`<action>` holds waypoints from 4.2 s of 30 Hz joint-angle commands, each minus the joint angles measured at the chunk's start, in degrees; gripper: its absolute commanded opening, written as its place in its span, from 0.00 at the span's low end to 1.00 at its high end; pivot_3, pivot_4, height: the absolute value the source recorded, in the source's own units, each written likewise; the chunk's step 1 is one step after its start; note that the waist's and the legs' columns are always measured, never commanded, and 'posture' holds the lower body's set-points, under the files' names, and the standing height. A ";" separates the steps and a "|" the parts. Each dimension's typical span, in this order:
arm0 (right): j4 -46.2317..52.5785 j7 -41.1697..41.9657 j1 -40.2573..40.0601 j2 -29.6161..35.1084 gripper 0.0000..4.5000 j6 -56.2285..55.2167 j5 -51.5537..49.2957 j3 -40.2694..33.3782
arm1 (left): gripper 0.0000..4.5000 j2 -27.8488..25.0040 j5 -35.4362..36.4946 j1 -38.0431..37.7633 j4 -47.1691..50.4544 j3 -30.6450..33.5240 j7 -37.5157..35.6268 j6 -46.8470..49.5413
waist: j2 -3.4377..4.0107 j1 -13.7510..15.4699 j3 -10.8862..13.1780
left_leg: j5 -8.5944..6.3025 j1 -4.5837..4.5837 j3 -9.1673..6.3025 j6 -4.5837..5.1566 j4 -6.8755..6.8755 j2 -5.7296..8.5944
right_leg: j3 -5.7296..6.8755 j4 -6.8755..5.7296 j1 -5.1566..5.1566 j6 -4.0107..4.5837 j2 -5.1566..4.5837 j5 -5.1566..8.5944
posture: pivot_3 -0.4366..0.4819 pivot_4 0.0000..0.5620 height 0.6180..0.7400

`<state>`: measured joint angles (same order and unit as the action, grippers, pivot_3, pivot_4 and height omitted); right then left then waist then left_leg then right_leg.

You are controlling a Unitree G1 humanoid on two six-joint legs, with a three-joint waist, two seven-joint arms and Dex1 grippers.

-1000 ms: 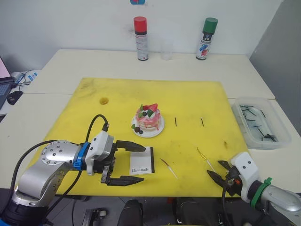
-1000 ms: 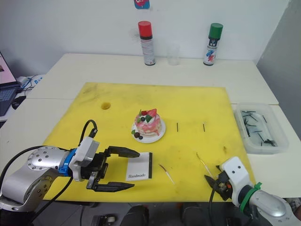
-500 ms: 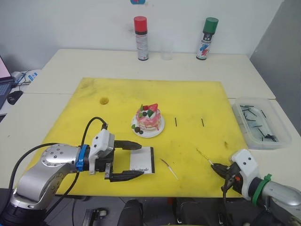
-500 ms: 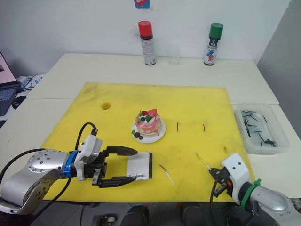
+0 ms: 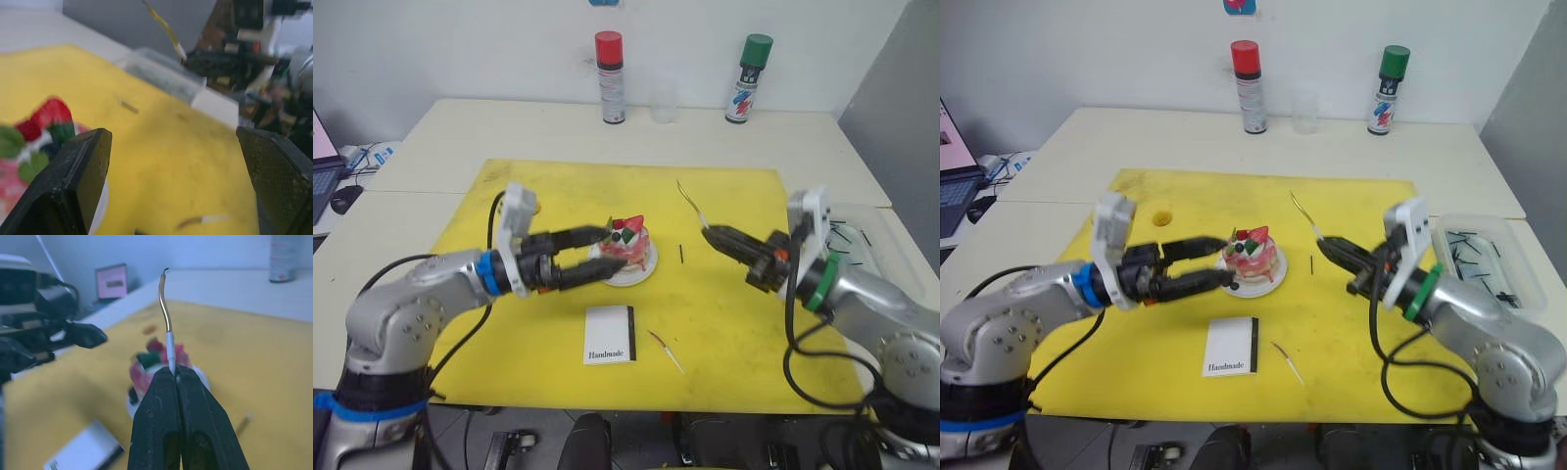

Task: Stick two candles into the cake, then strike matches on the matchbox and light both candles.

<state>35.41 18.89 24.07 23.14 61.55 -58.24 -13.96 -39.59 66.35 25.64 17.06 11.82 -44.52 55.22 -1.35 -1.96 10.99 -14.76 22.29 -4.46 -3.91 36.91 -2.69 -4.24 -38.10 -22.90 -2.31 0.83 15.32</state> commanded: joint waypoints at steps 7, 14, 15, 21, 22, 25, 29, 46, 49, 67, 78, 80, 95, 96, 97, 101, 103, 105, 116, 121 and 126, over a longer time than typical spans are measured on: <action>-7.86 -5.02 8.45 -4.70 0.00 0.44 -16.57 1.51 | 1.00 9.09 23.92 6.15 -6.34 1.45 16.48 6.67 | 0.01 0.06 -0.01 | 0.01 0.58 0.01 -0.01 0.06 0.03 | 0.16 -0.55 -0.63 0.56 -0.13 0.00 | 0.48 0.27 1.00; -6.95 -7.17 7.22 -4.20 0.00 -0.85 -21.18 4.36 | 1.00 12.23 29.91 6.68 -7.92 1.53 22.65 5.12 | 0.01 0.00 -0.01 | 0.02 0.46 -0.02 0.00 0.08 0.02 | 0.17 -0.88 -0.67 0.60 -0.06 0.13 | 0.48 0.27 1.00; -6.97 -7.42 7.25 -4.09 0.00 -1.11 -21.49 4.76 | 1.00 12.33 30.25 6.70 -7.96 1.41 22.89 5.07 | 0.01 0.00 -0.01 | 0.02 0.46 -0.02 0.00 0.08 0.02 | 0.17 -0.88 -0.67 0.59 -0.04 0.13 | 0.48 0.27 1.00; -7.15 -9.30 7.80 -3.97 0.00 -2.46 -23.02 6.54 | 0.88 12.29 31.64 6.43 -7.65 0.43 22.65 5.53 | 0.01 0.02 -0.02 | 0.08 0.43 -0.03 -0.02 0.12 0.02 | 0.15 -0.89 -0.66 0.52 -0.01 0.15 | 0.48 0.27 1.00; -7.10 -9.72 7.93 -3.93 0.00 -2.63 -23.45 6.83 | 0.82 12.14 31.88 6.38 -7.62 0.27 22.47 5.75 | 0.01 0.04 -0.02 | 0.08 0.44 -0.03 -0.02 0.11 0.02 | 0.15 -0.89 -0.66 0.53 -0.01 0.15 | 0.48 0.27 1.00; -6.91 -10.99 8.41 -3.86 0.00 -2.90 -24.98 7.82 | 0.60 12.03 32.16 6.15 -7.64 -0.13 22.32 5.90 | 0.01 0.04 -0.02 | 0.08 0.45 -0.03 -0.02 0.10 0.02 | 0.15 -0.88 -0.66 0.56 -0.02 0.13 | 0.48 0.27 1.00; -7.11 -12.12 9.06 -3.48 0.00 -3.37 -26.69 8.75 | 0.33 12.05 31.47 6.15 -7.83 -0.51 21.76 6.03 | 0.01 0.04 -0.01 | 0.08 0.46 -0.03 -0.02 0.09 0.02 | 0.15 -0.87 -0.67 0.57 -0.02 0.13 | 0.48 0.27 1.00; -3.97 -4.60 9.73 9.10 0.46 -2.46 -16.18 14.91 | 0.00 2.20 12.83 8.30 -4.99 -0.76 9.73 2.60 | 0.02 0.05 -0.01 | 0.08 0.48 -0.03 -0.02 0.06 0.02 | 0.15 -0.84 -0.72 0.32 0.00 0.29 | 0.48 0.27 1.00; -3.19 -1.72 10.59 11.39 0.70 -3.20 -11.11 17.37 | 0.00 -2.01 1.72 8.94 -5.27 -2.16 4.86 -3.55 | 0.02 0.05 -0.01 | 0.08 0.49 -0.03 -0.02 0.03 0.02 | 0.15 -0.83 -0.76 0.34 0.01 0.31 | 0.48 0.27 1.00; -4.02 3.17 19.85 8.90 0.99 -1.54 11.02 28.65 | 0.00 -1.70 -31.47 7.59 -16.30 -8.93 -7.43 -25.82 | 0.05 0.06 0.01 | 0.07 0.87 0.02 -0.02 0.02 0.00 | 0.14 -0.86 -1.17 0.63 -0.02 0.16 | 0.48 0.27 1.00; -3.51 4.33 18.83 7.36 0.99 -1.02 15.31 28.65 | 0.00 1.64 -34.05 7.42 -17.07 -9.27 -8.80 -25.37 | 0.05 0.03 0.01 | 0.08 0.86 0.01 -0.01 0.04 -0.01 | 0.15 -0.89 -1.17 0.63 -0.01 0.16 | 0.48 0.27 1.00; -3.54 4.37 18.59 6.70 0.99 -0.70 15.02 28.01 | 0.00 1.97 -34.67 7.62 -17.64 -9.14 -8.83 -25.45 | 0.05 0.02 0.01 | 0.08 0.85 0.01 -0.01 0.03 -0.01 | 0.15 -0.90 -1.17 0.63 -0.01 0.16 | 0.48 0.27 1.00; -3.48 5.49 18.02 5.74 0.99 0.31 16.36 26.83 | 0.00 3.10 -36.28 5.85 -17.24 -10.00 -9.59 -24.82 | 0.05 0.00 0.01 | 0.08 0.85 0.01 -0.01 0.04 -0.01 | 0.16 -0.91 -1.16 0.64 -0.01 0.15 | 0.48 0.27 1.00; -3.47 5.65 18.01 5.76 0.99 0.25 16.55 26.86 | 0.00 3.23 -36.52 5.68 -17.39 -10.11 -9.67 -25.08 | 0.05 -0.01 0.01 | 0.08 0.85 0.00 -0.02 0.04 -0.01 | 0.16 -0.91 -1.16 0.64 -0.01 0.15 | 0.48 0.27 1.00; -3.40 6.09 18.04 6.06 0.99 -0.01 16.98 27.19 | 0.00 3.23 -37.21 5.41 -17.53 -10.54 -9.95 -25.82 | 0.05 0.00 0.01 | 0.08 0.85 0.00 -0.01 0.04 -0.01 | 0.16 -0.91 -1.16 0.64 -0.01 0.15 | 0.48 0.27 1.00; -3.20 6.88 17.73 6.29 0.99 -0.48 18.08 27.61 | 0.00 4.39 -38.16 4.64 -18.22 -10.72 -10.01 -26.78 | 0.05 0.01 0.01 | 0.08 0.84 0.01 -0.01 0.04 -0.01 | 0.16 -0.91 -1.16 0.64 -0.01 0.15 | 0.48 0.27 1.00; -3.06 6.95 17.44 6.20 0.99 -0.63 18.67 27.58 | 0.00 4.98 -38.64 4.11 -18.86 -10.63 -10.24 -27.64 | 0.05 0.02 0.01 | 0.08 0.84 0.01 -0.02 0.05 -0.01 | 0.16 -0.91 -1.15 0.64 -0.02 0.15 | 0.48 0.27 1.00; -2.96 7.03 17.11 6.06 0.99 -0.70 19.33 27.46 | 0.00 5.40 -39.00 3.39 -19.37 -10.58 -10.66 -28.46 | 0.05 0.04 0.00 | 0.08 0.84 0.00 -0.02 0.05 0.00 | 0.16 -0.91 -1.14 0.64 -0.02 0.15 | 0.48 0.27 1.00; -2.39 7.21 16.21 5.32 1.00 -0.61 20.95 26.74 | 0.07 6.57 -39.33 3.25 -20.56 -9.28 -10.41 -29.72 | 0.05 0.07 -0.01 | 0.08 0.75 0.00 -0.02 0.07 0.00 | 0.16 -0.92 -1.04 0.64 -0.02 0.15 | 0.48 0.27 1.00; -2.31 7.10 16.06 4.75 1.00 -0.66 21.41 26.27 | 0.41 5.99 -38.94 4.16 -19.70 -7.79 -9.85 -29.44 | 0.05 0.03 -0.01 | 0.08 0.75 0.00 -0.01 0.06 0.00 | 0.16 -0.93 -1.05 0.64 -0.01 0.15 | 0.48 0.27 1.00; -2.90 5.85 15.69 2.82 1.00 -1.74 22.08 25.15 | 0.77 4.25 -37.70 3.57 -17.28 -4.91 -9.40 -28.35 | 0.05 0.01 -0.01 | 0.08 0.75 0.00 -0.02 0.05 -0.01 | 0.16 -0.93 -1.07 0.65 -0.01 0.15 | 0.48 0.27 1.00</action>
<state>31.14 25.40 39.42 26.53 61.58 -36.95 12.80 -34.38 27.16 29.00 -3.18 4.78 -54.11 26.82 -1.30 -1.95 10.98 -14.69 23.04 -4.45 -3.92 36.95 -2.69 -4.08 -39.03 -23.97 -1.66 0.81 15.47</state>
